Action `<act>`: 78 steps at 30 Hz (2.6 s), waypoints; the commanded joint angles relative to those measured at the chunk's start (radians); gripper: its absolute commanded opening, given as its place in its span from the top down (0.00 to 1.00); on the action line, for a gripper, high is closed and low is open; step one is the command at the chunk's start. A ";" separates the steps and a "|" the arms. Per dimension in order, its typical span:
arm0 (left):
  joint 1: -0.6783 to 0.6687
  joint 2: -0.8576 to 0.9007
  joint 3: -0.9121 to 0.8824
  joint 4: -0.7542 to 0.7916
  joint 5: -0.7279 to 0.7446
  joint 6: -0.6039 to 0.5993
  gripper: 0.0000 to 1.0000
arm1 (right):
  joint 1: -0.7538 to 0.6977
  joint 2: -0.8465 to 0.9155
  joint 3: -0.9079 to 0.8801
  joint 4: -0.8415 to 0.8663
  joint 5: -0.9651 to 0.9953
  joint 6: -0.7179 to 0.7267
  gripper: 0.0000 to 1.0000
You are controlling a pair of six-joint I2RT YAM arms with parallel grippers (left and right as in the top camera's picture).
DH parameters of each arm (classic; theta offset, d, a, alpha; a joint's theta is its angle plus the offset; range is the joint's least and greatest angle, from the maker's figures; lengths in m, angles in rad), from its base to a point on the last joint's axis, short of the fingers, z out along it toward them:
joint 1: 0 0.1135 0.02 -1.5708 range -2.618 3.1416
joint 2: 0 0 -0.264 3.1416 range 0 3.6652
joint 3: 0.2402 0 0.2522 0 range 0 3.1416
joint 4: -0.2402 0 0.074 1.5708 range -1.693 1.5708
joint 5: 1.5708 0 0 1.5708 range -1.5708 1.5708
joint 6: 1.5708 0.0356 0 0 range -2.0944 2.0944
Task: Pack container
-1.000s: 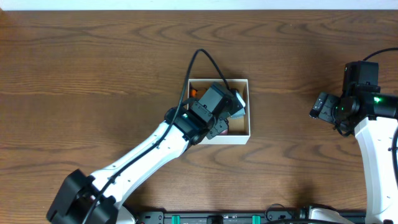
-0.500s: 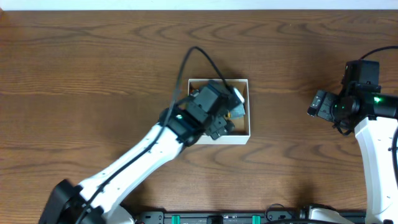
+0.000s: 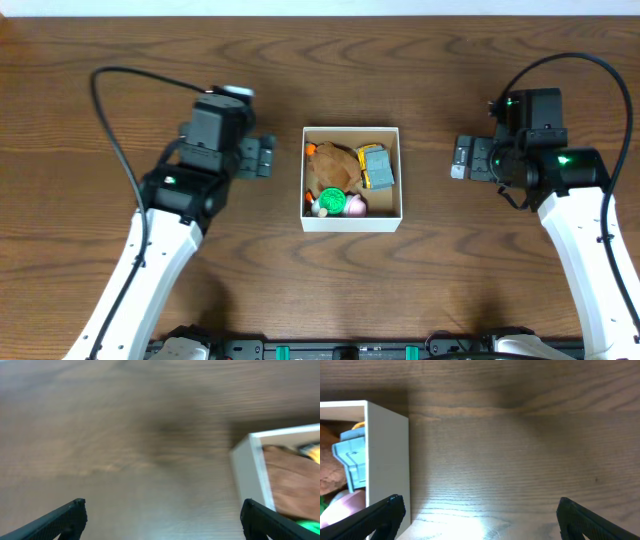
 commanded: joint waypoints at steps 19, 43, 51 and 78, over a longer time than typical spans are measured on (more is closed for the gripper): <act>-0.323 0.053 -0.020 -0.142 0.262 -0.045 0.39 | 0.010 0.003 -0.002 -0.003 0.004 -0.022 0.01; -0.451 0.270 -0.028 -0.132 0.262 -0.044 0.38 | 0.009 0.003 -0.003 -0.027 0.021 -0.022 0.01; -0.450 0.174 -0.016 -0.102 0.257 -0.044 0.33 | 0.009 0.003 -0.003 -0.030 0.023 -0.022 0.01; -0.450 0.295 -0.016 -0.074 0.247 -0.068 0.35 | 0.009 0.003 -0.003 -0.051 0.046 -0.022 0.01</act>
